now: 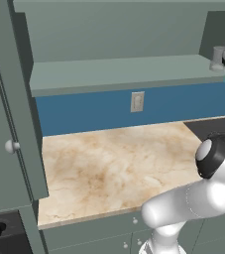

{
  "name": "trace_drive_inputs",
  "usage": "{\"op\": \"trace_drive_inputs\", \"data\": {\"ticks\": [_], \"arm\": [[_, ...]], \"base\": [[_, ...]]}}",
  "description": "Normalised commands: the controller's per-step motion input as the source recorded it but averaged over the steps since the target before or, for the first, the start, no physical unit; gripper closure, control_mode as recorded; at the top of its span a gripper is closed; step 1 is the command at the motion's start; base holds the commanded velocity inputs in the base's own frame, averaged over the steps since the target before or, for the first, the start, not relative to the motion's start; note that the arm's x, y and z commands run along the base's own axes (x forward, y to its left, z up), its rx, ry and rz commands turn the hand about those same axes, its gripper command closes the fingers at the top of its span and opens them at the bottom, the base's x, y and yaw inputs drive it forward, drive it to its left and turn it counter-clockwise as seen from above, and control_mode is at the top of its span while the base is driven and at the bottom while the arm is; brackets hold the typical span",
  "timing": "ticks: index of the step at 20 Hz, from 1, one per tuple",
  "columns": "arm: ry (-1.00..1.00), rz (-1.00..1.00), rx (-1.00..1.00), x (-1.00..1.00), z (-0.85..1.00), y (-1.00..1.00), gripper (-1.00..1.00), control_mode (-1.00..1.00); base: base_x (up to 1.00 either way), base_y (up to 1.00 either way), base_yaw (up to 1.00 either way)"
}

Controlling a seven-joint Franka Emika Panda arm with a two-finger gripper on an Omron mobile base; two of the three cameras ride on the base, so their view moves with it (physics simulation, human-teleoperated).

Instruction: There is a bowl on the dining counter. Grab a lemon wedge from the fridge and place it in the bowl. Then get the liquor bottle and glass cup from the cabinet and place them next to the bowl.

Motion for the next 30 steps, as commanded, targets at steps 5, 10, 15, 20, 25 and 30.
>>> {"op": "trace_drive_inputs", "data": {"ticks": [5,10,15,20,25,30], "arm": [[-0.01,0.0,-0.03,0.18,0.01,-0.01,-1.0,-1.0],[-0.05,0.0,-0.03,0.06,0.07,-0.03,-1.0,-1.0],[-0.05,0.0,-0.04,0.06,0.05,0.0,-1.0,-1.0],[-0.04,0.0,-0.04,0.05,0.0,0.0,-1.0,-1.0],[-0.02,0.0,-0.03,0.04,0.0,0.0,-1.0,-1.0],[0.0,0.0,-0.02,0.12,0.0,0.0,-1.0,-1.0]], "base": [[0.0,0.0,0.0],[0.0,0.0,0.0],[0.0,0.0,0.0],[0.0,0.0,0.0],[0.0,0.0,0.0],[0.0,0.0,0.0]]}}
